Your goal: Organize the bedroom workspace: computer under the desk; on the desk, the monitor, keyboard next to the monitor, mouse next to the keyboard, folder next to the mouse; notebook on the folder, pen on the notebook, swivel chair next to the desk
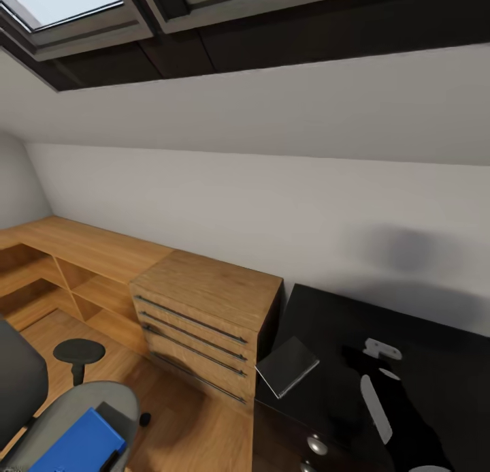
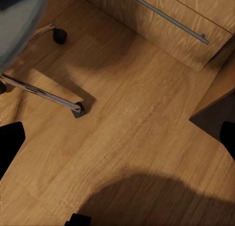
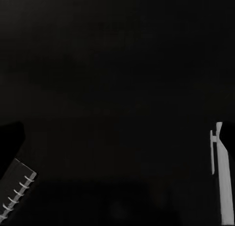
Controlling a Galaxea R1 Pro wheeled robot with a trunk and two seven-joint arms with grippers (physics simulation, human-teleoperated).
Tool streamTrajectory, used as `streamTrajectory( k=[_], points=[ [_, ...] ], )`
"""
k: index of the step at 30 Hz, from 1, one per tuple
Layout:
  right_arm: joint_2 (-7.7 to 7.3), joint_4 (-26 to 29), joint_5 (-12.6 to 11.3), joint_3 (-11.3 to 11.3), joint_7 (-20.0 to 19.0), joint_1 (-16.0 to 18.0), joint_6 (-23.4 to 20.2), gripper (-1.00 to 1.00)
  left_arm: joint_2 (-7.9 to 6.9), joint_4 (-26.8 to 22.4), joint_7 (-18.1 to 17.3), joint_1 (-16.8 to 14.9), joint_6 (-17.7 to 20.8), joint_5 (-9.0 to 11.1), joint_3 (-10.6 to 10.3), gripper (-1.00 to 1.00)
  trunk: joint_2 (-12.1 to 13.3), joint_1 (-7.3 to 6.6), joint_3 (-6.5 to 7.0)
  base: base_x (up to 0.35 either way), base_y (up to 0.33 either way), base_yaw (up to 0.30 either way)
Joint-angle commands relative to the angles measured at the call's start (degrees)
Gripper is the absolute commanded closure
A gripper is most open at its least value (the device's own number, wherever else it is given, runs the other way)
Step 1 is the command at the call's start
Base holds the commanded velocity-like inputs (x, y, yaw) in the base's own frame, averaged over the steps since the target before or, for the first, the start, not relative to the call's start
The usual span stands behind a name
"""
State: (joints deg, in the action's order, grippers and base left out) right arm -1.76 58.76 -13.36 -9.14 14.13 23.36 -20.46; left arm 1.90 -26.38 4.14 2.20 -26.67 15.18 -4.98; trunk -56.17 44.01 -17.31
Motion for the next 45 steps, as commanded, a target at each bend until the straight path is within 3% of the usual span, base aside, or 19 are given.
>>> streamTrajectory(
  k=[1,8,45],
  points=[
    [0.39,0.28,-0.50,0.07,0.41,-0.02,-0.13,-1.00,-0.05,-0.07,0.43,0.00,-0.13,0.38,-0.47,-1.00,-0.04,0.01,-0.06,0.000,0.000,0.193],
    [1.10,0.55,-0.38,0.17,0.45,-0.07,-0.03,-1.00,-0.05,-0.07,0.43,0.00,-0.13,0.38,-0.47,-1.00,-0.04,0.01,-0.08,0.000,0.000,0.228],
    [1.27,0.33,-0.26,0.30,0.46,-0.07,0.24,-1.00,-0.05,-0.07,0.43,0.00,-0.13,0.38,-0.47,-1.00,-0.04,0.01,-1.31,0.000,0.000,0.239]
  ],
)
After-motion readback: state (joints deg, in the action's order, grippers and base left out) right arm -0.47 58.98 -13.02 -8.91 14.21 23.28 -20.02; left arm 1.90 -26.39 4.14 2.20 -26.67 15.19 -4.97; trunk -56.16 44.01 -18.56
